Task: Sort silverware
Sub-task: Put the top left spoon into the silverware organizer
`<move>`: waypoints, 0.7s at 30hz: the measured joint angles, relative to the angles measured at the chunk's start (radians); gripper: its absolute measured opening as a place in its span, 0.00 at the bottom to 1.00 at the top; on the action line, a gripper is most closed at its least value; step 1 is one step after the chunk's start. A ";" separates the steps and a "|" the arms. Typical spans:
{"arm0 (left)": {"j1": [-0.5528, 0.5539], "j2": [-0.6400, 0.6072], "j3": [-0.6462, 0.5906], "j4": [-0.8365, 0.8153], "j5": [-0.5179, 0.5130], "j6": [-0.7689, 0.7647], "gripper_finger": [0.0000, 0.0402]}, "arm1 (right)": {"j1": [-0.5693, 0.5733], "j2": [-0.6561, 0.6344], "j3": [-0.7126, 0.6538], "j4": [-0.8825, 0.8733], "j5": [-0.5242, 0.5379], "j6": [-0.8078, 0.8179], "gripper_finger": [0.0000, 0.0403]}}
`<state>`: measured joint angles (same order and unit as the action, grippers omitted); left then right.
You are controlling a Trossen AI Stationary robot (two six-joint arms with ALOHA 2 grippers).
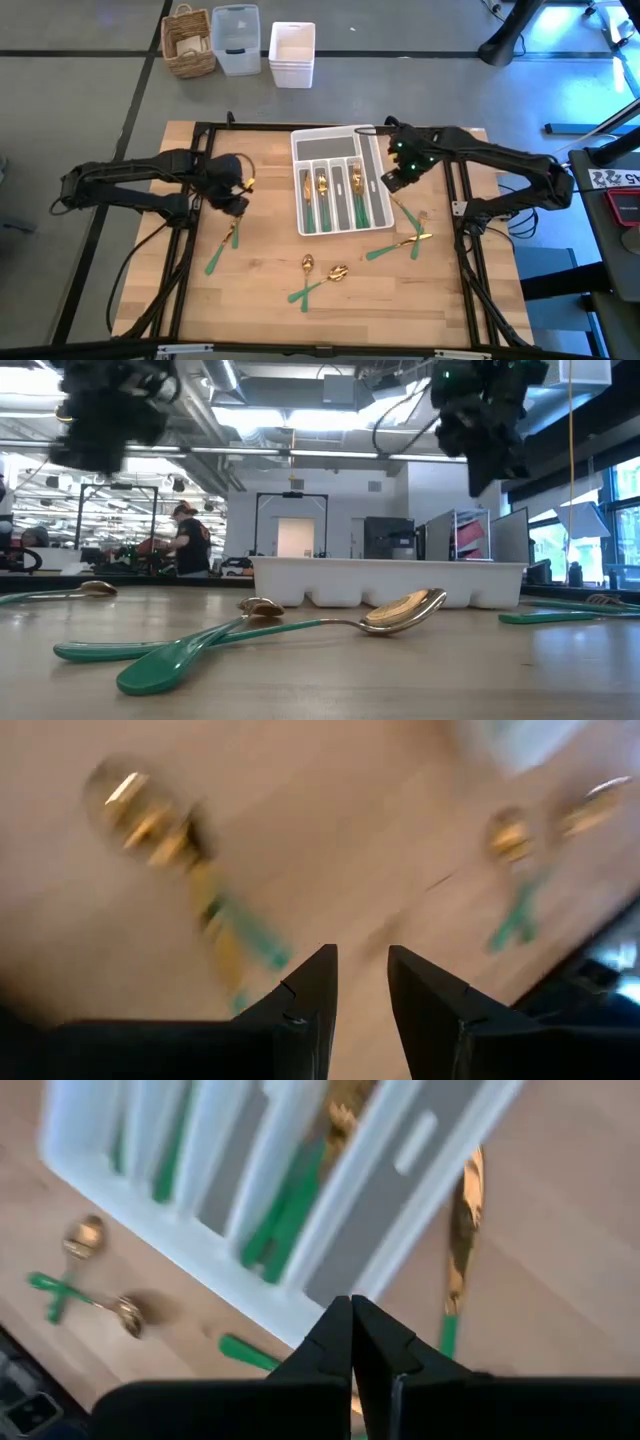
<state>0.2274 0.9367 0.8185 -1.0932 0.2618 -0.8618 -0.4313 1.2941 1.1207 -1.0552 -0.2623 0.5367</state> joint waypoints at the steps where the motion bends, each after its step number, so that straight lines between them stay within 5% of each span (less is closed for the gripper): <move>1: -0.004 0.000 0.000 -0.050 -0.001 -0.024 0.21 | 0.000 -0.003 0.011 0.008 0.000 -0.001 0.01; 6: -0.012 0.000 -0.042 -0.104 -0.039 -0.155 0.21 | 0.000 -0.003 0.054 0.024 0.002 -0.047 0.01; 21: -0.012 0.005 -0.276 0.126 -0.162 -0.371 0.21 | 0.000 -0.003 0.058 0.059 0.004 -0.099 0.01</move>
<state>0.2157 0.9413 0.5426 -0.9667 0.1001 -1.2332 -0.4316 1.2911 1.1782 -0.9958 -0.2581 0.4378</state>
